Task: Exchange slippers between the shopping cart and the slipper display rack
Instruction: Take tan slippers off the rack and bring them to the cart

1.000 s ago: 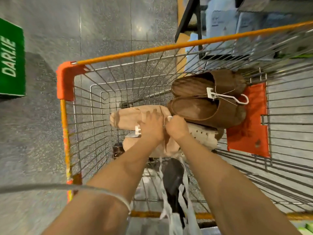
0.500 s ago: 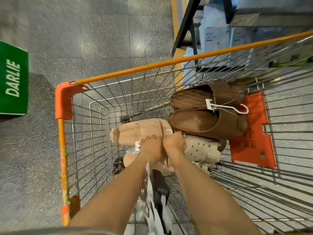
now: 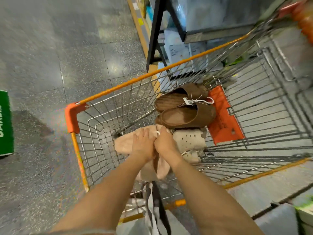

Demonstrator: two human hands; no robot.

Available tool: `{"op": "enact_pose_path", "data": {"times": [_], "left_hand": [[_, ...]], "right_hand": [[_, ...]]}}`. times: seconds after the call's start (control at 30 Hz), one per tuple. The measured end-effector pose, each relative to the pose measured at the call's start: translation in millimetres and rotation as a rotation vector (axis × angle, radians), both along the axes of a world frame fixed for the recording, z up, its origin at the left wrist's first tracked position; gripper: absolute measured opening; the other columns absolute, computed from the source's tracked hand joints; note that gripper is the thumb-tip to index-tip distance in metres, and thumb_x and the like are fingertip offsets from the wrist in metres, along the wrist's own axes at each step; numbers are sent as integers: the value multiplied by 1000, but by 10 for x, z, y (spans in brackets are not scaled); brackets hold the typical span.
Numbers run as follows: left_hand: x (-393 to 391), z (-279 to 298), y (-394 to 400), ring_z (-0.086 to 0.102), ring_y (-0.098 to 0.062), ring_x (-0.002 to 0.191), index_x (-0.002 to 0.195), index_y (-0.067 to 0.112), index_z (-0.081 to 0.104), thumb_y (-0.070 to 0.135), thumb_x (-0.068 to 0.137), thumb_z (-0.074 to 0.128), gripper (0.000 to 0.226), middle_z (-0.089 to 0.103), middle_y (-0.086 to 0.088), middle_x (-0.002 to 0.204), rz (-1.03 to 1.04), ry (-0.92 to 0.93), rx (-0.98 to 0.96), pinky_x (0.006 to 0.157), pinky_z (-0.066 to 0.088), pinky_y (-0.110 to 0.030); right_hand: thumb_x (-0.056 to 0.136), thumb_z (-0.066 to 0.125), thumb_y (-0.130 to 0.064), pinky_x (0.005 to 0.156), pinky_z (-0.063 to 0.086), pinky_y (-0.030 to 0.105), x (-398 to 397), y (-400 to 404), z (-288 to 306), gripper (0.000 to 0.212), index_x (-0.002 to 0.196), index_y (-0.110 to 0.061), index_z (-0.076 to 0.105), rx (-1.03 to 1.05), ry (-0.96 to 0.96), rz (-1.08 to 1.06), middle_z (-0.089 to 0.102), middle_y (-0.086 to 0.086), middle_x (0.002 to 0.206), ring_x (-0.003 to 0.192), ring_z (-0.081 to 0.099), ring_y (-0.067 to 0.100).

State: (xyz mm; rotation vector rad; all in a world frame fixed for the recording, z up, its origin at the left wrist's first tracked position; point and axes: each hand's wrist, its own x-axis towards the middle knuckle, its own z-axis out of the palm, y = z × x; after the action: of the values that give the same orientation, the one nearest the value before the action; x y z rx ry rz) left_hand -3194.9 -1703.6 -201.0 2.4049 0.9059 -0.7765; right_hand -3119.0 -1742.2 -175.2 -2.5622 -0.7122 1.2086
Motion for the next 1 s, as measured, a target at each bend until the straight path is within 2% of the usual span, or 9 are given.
{"op": "enact_pose_path", "data": {"times": [0.13, 0.23, 0.33, 0.43, 0.53, 0.6, 0.7, 0.83, 1.0], "left_hand": [[-159, 364, 215, 8, -28, 144, 144, 17, 24, 37, 87, 55, 68, 17, -7, 154, -67, -131, 66, 115, 18, -51], [-200, 690, 361, 12, -24, 144, 141, 17, 30, 39, 89, 50, 60, 24, -4, 152, -105, -224, 114, 115, 18, -49], [-163, 1069, 471, 13, -23, 144, 142, 20, 30, 44, 90, 47, 60, 27, -2, 152, -156, -387, 202, 114, 18, -46], [-70, 1522, 498, 17, -25, 144, 141, 19, 32, 43, 91, 46, 57, 30, -4, 151, -188, -575, 254, 111, 20, -43], [31, 2011, 391, 29, -26, 138, 137, 19, 35, 43, 92, 44, 52, 35, -4, 148, -199, -712, 305, 109, 22, -43], [89, 2324, 257, 40, -28, 129, 131, 19, 42, 40, 92, 42, 44, 47, -5, 139, -245, -824, 341, 110, 22, -45], [109, 2845, -64, 53, -27, 111, 115, 21, 53, 35, 94, 41, 28, 61, -3, 117, -363, -1051, 358, 103, 29, -44], [9, 3569, -638, 54, -32, 104, 103, 14, 56, 27, 92, 47, 19, 63, -10, 107, -520, -1270, 282, 82, 31, -38], [-403, 4162, -1452, 55, -32, 104, 95, 11, 56, 29, 96, 41, 24, 62, -11, 104, -742, -1495, 211, 84, 36, -41]], "right_hand": [[92, 40, -15, 90, 43, 36, -178, 141, 447, 34, 126, -18, 45, 136, -72, 15, 55, 11, 123, 112, 54, 31], [94, 42, -17, 90, 48, 43, -237, 230, 879, 36, 129, -24, 43, 197, -152, 34, 57, 11, 123, 110, 57, 33], [95, 40, -18, 87, 46, 38, -229, 248, 1329, 34, 128, -24, 43, 284, -314, 54, 57, 10, 122, 108, 57, 32], [95, 37, -14, 90, 44, 42, -179, 207, 1815, 30, 123, -15, 45, 328, -493, 19, 59, 14, 120, 109, 56, 34], [97, 38, -27, 81, 44, 41, -162, 26, 2342, 25, 112, -13, 51, 396, -691, -37, 65, 19, 108, 101, 59, 36], [95, 41, -36, 73, 43, 39, -217, -190, 2682, 27, 104, -14, 54, 453, -818, -117, 67, 19, 99, 94, 60, 37], [94, 46, -33, 68, 50, 39, -339, -601, 3164, 23, 100, -15, 59, 573, -1021, -278, 70, 14, 91, 87, 64, 34], [94, 50, -30, 70, 48, 39, -574, -1228, 3847, 23, 103, -14, 64, 610, -1247, -470, 71, 14, 94, 89, 65, 34], [93, 53, -29, 69, 47, 44, -1308, -2083, 4452, 28, 97, -3, 62, 565, -1490, -725, 69, 20, 90, 87, 63, 37]]}}
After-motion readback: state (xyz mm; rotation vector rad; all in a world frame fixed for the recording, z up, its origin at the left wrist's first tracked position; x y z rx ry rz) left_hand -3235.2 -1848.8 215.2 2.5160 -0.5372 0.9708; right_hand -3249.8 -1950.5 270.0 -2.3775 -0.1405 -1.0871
